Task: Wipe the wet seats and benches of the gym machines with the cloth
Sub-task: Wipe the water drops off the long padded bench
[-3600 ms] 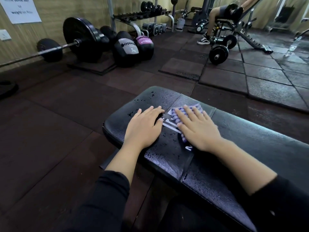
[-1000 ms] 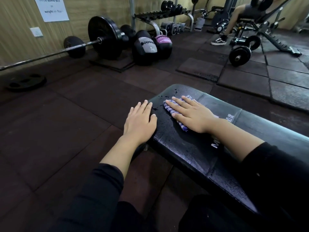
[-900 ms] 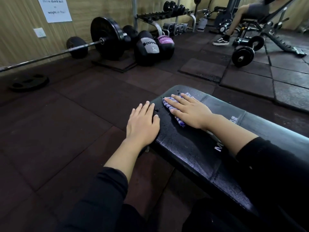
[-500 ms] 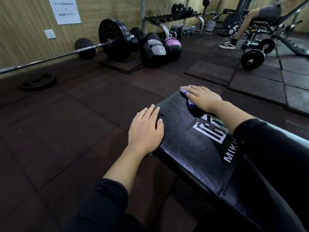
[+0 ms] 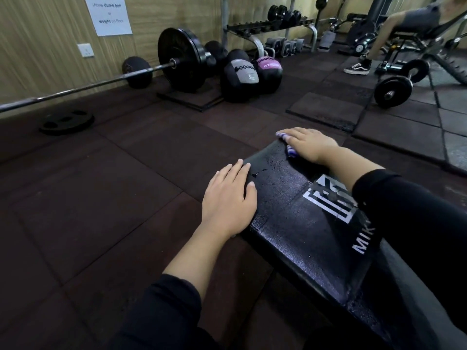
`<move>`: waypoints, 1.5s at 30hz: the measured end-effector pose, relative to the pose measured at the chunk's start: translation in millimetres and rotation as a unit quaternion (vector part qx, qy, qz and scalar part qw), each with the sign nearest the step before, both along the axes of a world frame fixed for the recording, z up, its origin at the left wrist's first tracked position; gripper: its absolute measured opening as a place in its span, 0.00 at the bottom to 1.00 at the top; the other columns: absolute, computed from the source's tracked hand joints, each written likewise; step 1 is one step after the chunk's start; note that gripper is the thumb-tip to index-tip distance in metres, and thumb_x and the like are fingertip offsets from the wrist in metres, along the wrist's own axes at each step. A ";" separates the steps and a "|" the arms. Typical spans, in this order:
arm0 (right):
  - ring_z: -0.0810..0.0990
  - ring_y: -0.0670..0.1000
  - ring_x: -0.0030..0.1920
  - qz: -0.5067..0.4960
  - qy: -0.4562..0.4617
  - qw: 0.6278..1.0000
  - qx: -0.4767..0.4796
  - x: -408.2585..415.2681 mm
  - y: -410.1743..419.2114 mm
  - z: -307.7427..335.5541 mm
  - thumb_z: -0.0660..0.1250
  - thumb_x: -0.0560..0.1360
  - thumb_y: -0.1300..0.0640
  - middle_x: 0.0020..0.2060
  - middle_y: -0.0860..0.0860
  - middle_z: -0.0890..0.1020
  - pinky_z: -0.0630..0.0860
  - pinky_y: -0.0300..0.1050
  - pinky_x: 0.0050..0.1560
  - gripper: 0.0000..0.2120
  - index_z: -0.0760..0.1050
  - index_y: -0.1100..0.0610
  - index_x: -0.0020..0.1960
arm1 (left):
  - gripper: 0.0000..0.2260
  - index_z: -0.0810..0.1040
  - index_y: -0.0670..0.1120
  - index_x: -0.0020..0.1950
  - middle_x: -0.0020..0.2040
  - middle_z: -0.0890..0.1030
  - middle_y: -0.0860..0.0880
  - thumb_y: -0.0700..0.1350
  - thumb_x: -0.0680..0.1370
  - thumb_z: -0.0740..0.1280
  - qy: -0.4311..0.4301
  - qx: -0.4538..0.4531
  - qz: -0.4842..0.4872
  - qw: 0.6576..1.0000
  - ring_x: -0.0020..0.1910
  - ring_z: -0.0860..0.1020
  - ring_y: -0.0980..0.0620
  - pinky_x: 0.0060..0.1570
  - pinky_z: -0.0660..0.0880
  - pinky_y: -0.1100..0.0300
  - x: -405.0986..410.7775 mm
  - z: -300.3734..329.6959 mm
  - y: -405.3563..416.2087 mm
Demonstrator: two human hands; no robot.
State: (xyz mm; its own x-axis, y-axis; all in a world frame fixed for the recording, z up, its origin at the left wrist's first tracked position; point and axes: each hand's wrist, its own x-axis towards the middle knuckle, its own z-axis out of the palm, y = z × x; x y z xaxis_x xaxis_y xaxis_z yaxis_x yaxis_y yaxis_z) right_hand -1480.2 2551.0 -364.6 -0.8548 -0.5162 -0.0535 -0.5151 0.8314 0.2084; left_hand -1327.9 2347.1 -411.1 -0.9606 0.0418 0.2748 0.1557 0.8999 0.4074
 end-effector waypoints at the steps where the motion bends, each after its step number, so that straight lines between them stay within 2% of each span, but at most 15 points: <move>1: 0.54 0.53 0.75 -0.018 -0.001 1.000 -0.002 5.7 8.7 0.1 0.49 0.83 0.53 0.77 0.48 0.52 0.51 0.47 0.72 0.23 0.52 0.56 0.77 | 0.30 0.60 0.51 0.77 0.78 0.57 0.54 0.55 0.76 0.44 0.000 0.001 -0.001 1.000 0.76 0.54 0.55 0.74 0.46 0.60 0.4 0.0 -0.3; 3: 0.50 0.55 0.76 -0.037 0.023 0.999 0.019 24.3 18.2 -4.4 0.42 0.83 0.53 0.77 0.51 0.48 0.49 0.50 0.73 0.23 0.50 0.57 0.77 | 0.30 0.61 0.51 0.77 0.78 0.58 0.55 0.55 0.76 0.44 0.003 0.006 0.003 1.000 0.76 0.54 0.55 0.74 0.46 0.60 0.2 -0.8 -0.4; 5: 0.47 0.58 0.77 -0.008 0.036 0.998 0.054 46.9 13.6 -14.9 0.29 0.75 0.47 0.77 0.54 0.45 0.49 0.57 0.74 0.34 0.52 0.59 0.76 | 0.28 0.61 0.51 0.77 0.78 0.58 0.55 0.55 0.77 0.45 0.004 0.008 0.005 1.000 0.76 0.55 0.55 0.74 0.47 0.60 -0.5 -1.3 -0.4; 7: 0.50 0.62 0.76 0.029 0.028 0.998 0.038 55.1 6.5 -24.4 0.23 0.71 0.43 0.77 0.56 0.48 0.52 0.61 0.73 0.42 0.53 0.59 0.76 | 0.24 0.61 0.50 0.77 0.78 0.58 0.54 0.53 0.81 0.49 0.005 0.008 0.005 1.000 0.76 0.55 0.54 0.75 0.47 0.59 -1.0 -2.2 -0.5; 10: 0.62 0.64 0.72 0.059 0.013 0.996 0.058 48.7 -9.5 -18.1 0.35 0.78 0.49 0.75 0.58 0.60 0.62 0.63 0.69 0.32 0.66 0.63 0.70 | 0.22 0.60 0.50 0.77 0.78 0.58 0.54 0.51 0.83 0.52 0.008 0.009 0.002 1.000 0.77 0.54 0.54 0.75 0.48 0.58 -3.0 -3.3 -1.7; 13: 0.52 0.58 0.76 0.010 0.051 0.998 0.021 25.8 -21.5 -15.1 0.29 0.74 0.43 0.77 0.50 0.54 0.52 0.57 0.74 0.35 0.54 0.52 0.76 | 0.25 0.61 0.50 0.77 0.78 0.58 0.54 0.53 0.80 0.47 0.011 0.006 -0.004 1.000 0.76 0.55 0.54 0.75 0.48 0.59 -1.8 -4.5 -1.8; 15: 0.50 0.57 0.76 -0.057 0.016 0.998 -0.019 24.2 -39.1 -10.5 0.34 0.78 0.41 0.77 0.49 0.53 0.48 0.55 0.75 0.29 0.52 0.46 0.76 | 0.28 0.61 0.50 0.77 0.78 0.59 0.54 0.54 0.77 0.45 0.010 0.013 -0.008 1.000 0.76 0.56 0.54 0.74 0.49 0.59 -2.2 -4.4 -2.4; 20: 0.51 0.56 0.76 0.034 0.039 0.997 -0.056 64.1 -59.2 -15.4 0.39 0.82 0.47 0.77 0.49 0.54 0.48 0.51 0.75 0.24 0.53 0.50 0.77 | 0.29 0.55 0.46 0.78 0.78 0.59 0.51 0.51 0.77 0.45 0.013 0.035 -0.012 0.999 0.76 0.57 0.54 0.75 0.50 0.59 -1.5 -4.1 -3.7; 23: 0.49 0.53 0.76 0.004 0.003 0.996 -0.089 78.6 -51.6 -15.5 0.38 0.80 0.42 0.77 0.46 0.53 0.48 0.49 0.74 0.26 0.48 0.45 0.77 | 0.24 0.52 0.44 0.79 0.79 0.57 0.50 0.48 0.83 0.47 0.021 0.075 -0.012 0.997 0.76 0.55 0.55 0.74 0.46 0.61 1.8 -3.6 -4.9; 27: 0.48 0.55 0.77 0.008 0.015 0.999 -0.026 87.7 -66.0 -7.1 0.43 0.83 0.48 0.77 0.49 0.49 0.48 0.52 0.74 0.23 0.51 0.49 0.77 | 0.27 0.48 0.46 0.79 0.80 0.51 0.51 0.53 0.82 0.44 0.033 0.125 -0.028 0.991 0.78 0.49 0.56 0.73 0.40 0.63 4.9 -4.1 -6.3; 30: 0.53 0.56 0.76 0.059 -0.089 0.978 -0.178 98.6 -85.7 -1.3 0.49 0.82 0.54 0.76 0.56 0.55 0.48 0.49 0.75 0.22 0.59 0.58 0.75 | 0.24 0.48 0.47 0.79 0.80 0.49 0.51 0.52 0.84 0.44 0.019 0.150 -0.041 0.988 0.78 0.46 0.56 0.74 0.39 0.60 4.2 -2.2 -7.5; 33: 0.59 0.53 0.74 -0.021 -0.124 0.906 -0.404 107.8 -68.2 7.9 0.54 0.78 0.57 0.74 0.56 0.63 0.52 0.42 0.72 0.21 0.69 0.60 0.69 | 0.23 0.50 0.46 0.79 0.80 0.45 0.50 0.51 0.84 0.45 -0.048 0.182 -0.029 0.982 0.78 0.44 0.55 0.74 0.38 0.54 0.0 11.3 -7.2; 36: 0.61 0.52 0.73 -0.158 -0.017 0.929 -0.336 112.0 -29.2 -1.1 0.53 0.79 0.56 0.73 0.51 0.65 0.55 0.49 0.73 0.21 0.66 0.52 0.72 | 0.26 0.51 0.48 0.79 0.80 0.45 0.50 0.56 0.83 0.48 -0.074 0.068 0.009 0.995 0.78 0.42 0.53 0.74 0.39 0.44 -9.6 29.5 2.1; 39: 0.55 0.53 0.75 -0.211 -0.022 0.949 -0.236 120.7 -9.8 -8.8 0.51 0.81 0.49 0.75 0.49 0.60 0.49 0.58 0.74 0.21 0.60 0.46 0.74 | 0.27 0.53 0.55 0.79 0.80 0.49 0.52 0.62 0.81 0.49 -0.076 -0.067 -0.028 0.994 0.78 0.46 0.51 0.74 0.41 0.42 -13.4 33.1 21.0; 45: 0.53 0.52 0.76 -0.208 -0.032 0.947 -0.243 122.6 -5.5 -11.9 0.51 0.81 0.46 0.76 0.48 0.57 0.46 0.56 0.74 0.21 0.60 0.44 0.74 | 0.23 0.60 0.61 0.75 0.78 0.57 0.55 0.61 0.80 0.50 -0.022 -0.113 -0.075 0.991 0.77 0.52 0.51 0.75 0.45 0.46 6.5 24.4 26.1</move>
